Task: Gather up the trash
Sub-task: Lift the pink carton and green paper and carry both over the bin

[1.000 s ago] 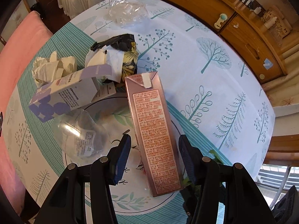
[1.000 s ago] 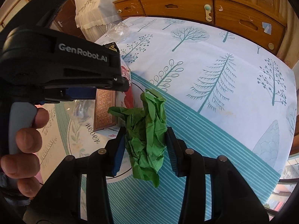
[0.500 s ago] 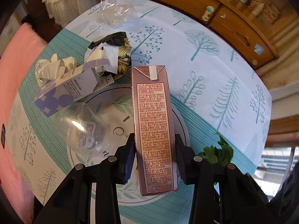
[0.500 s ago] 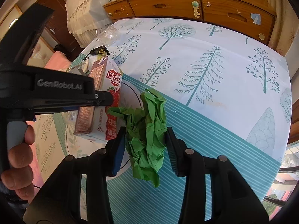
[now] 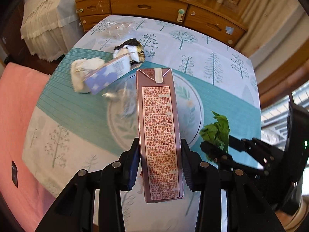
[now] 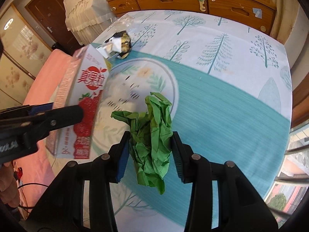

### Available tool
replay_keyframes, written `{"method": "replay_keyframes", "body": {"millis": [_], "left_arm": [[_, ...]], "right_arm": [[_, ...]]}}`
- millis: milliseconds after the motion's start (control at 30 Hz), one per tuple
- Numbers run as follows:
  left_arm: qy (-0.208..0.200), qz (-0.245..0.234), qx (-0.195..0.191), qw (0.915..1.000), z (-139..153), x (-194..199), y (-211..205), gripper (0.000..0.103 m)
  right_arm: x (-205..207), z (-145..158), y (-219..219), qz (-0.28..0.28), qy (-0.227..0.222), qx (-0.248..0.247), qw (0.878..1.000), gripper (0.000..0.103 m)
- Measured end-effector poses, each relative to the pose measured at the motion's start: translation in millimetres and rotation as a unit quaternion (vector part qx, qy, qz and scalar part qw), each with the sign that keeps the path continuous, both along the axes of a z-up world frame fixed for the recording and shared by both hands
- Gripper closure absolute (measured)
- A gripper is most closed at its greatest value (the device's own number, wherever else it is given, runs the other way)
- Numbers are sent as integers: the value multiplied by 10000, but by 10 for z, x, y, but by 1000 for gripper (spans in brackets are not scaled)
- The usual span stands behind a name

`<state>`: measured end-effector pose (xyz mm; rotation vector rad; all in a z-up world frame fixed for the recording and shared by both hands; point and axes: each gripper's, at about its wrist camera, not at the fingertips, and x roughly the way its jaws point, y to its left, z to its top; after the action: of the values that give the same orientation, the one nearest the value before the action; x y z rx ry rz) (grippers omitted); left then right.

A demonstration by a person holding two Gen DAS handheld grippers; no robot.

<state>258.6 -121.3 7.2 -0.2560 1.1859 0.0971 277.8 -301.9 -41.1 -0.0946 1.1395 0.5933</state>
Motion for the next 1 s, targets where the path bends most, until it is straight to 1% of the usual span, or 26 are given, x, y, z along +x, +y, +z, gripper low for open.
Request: {"method": "replay_keyframes", "body": {"millis": [133,233,367,400,500,533,567,667,767,900,933,1000], "left_arm": [[-166,-196,82,9996,66,-601,301,64],[-289,-287,136,9991,100,-1084,622,64],[-431,-388,216,9981,106,-1684,1072,64],[-458,-407,220,9979,91,-1822,1175,64],[-489,-480,212,9974,-5,-2323,1568,64],[-482,-503,214,9973,-39,-2422,1644,64],[-471,-558,239,9970,-92,-2578,1757,64],[-434,-718,348,9959,-261,-2949,1985,64],[-254,-794,300,9961,-517,-3246,2110,64],[66,-897,173,9958,-911,-3495,2111,64],[144,-936,139,9954,-1026,-3529,2095,64],[329,-1027,57,9942,-1327,-3576,2037,64]], "right_arm": [[-390,21,228,38,-21,-105,9999,65],[-765,52,490,-4,-57,-145,9999,65],[-1440,109,899,-150,-177,-136,9996,65],[-1540,110,973,-186,-191,-122,9996,65],[-2079,83,1314,-340,-316,-73,9989,65],[-2200,65,1393,-375,-356,-76,9986,65],[-2412,19,1525,-452,-403,-58,9981,65],[-2856,-165,1810,-610,-375,15,9974,65],[-3243,-419,2052,-573,-339,-96,9977,65],[-3628,-826,2247,-463,19,-279,9985,65],[-3729,-966,2269,-478,139,-343,9982,65],[-3843,-1192,2263,-559,294,-434,9971,65]]}}
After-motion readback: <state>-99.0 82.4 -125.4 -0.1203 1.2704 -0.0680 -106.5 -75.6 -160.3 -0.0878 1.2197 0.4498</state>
